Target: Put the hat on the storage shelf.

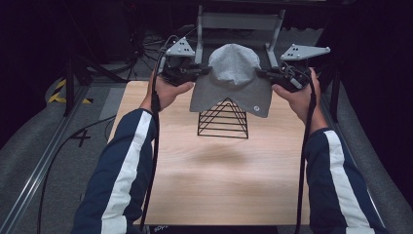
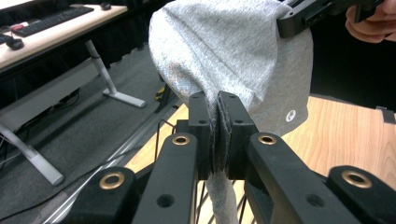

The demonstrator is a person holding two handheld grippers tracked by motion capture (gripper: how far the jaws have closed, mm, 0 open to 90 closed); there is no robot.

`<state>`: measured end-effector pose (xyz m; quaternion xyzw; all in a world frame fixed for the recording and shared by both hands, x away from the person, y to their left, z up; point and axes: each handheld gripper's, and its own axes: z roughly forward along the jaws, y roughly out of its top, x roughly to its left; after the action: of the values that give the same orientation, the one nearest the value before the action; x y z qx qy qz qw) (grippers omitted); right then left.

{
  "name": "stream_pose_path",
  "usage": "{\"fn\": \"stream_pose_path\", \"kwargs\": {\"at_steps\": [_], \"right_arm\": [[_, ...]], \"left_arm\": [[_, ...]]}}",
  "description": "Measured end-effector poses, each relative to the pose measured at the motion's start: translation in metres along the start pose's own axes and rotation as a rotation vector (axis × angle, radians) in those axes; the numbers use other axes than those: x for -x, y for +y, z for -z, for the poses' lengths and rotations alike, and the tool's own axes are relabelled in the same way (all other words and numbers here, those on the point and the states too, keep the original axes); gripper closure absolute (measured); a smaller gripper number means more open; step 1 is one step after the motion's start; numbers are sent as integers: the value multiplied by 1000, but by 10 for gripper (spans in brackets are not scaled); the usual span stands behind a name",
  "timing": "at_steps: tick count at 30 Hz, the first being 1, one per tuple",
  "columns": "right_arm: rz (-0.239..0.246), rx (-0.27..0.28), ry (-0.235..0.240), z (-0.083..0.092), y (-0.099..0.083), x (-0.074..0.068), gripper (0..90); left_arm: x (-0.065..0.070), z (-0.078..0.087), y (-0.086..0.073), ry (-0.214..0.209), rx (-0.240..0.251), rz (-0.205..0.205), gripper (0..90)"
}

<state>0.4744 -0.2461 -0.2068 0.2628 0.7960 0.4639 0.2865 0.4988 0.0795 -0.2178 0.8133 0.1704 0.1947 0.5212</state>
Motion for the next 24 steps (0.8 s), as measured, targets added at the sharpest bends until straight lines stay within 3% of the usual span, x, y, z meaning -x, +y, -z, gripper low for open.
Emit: {"fn": "stream_pose_path", "kwargs": {"at_steps": [6,10,16,20,24], "right_arm": [[-8,-7,6,-4,-9,1,850],[-4,4,9,4,-8,0,850],[27,21,0,20,-3,-8,850],[49,16,-4,23,-2,-14,850],[74,-13,-11,16,-7,-22,850]], "left_arm": [[-1,-2,-8,-19,16,19,848],[4,9,-2,-30,54,-4,848],[16,22,0,-45,72,-33,847],[21,23,-2,-43,68,-50,848],[22,14,-13,-13,20,-53,847]]}}
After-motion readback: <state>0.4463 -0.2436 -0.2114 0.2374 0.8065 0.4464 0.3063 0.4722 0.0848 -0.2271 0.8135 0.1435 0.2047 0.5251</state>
